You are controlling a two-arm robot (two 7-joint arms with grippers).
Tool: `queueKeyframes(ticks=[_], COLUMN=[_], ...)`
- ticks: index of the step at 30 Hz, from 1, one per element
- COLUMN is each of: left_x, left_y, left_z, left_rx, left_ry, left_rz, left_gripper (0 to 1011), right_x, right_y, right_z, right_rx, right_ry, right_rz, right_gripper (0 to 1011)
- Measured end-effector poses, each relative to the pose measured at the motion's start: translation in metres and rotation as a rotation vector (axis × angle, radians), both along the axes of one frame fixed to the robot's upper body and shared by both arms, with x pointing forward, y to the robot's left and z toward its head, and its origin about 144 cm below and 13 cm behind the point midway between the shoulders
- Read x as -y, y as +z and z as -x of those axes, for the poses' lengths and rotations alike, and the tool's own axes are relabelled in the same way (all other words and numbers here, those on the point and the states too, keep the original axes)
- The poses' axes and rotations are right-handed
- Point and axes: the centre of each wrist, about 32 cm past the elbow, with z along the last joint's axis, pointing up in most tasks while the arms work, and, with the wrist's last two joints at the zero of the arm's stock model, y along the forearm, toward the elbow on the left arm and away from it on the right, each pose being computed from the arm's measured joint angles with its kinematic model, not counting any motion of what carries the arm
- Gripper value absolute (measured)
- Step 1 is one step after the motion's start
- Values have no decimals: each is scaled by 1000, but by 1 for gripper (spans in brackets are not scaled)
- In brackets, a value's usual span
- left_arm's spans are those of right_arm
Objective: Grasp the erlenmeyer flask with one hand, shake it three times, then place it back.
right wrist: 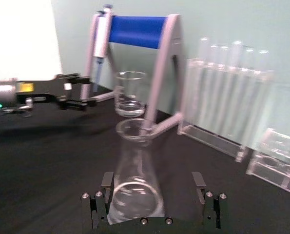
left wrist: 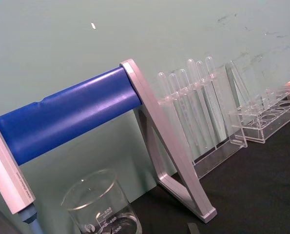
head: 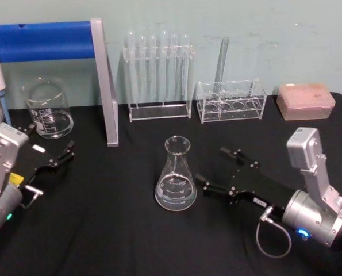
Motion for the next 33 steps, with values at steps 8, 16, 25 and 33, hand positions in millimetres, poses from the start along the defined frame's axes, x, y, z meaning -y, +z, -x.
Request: queueKeyframes(ticks=[8,16,25,33], left_x=[0,0,0,0], left_y=[0,0,0,0], left_z=[0,0,0,0], left_rx=[0,0,0,0], left_ry=[0,0,0,0], left_rz=[0,0,0,0], left_gripper=[1001,1001,1001,1001], right_x=[4,-3,-13,-19], right_y=[3,1,-13,-28], right_z=[-4,-19,-41,-50], right_rx=[29,76,107,110], right_ry=[-173,-350,-491,-529], right_rz=[-27,-36,10,67], right_gripper=[1000,1000,1000,1000])
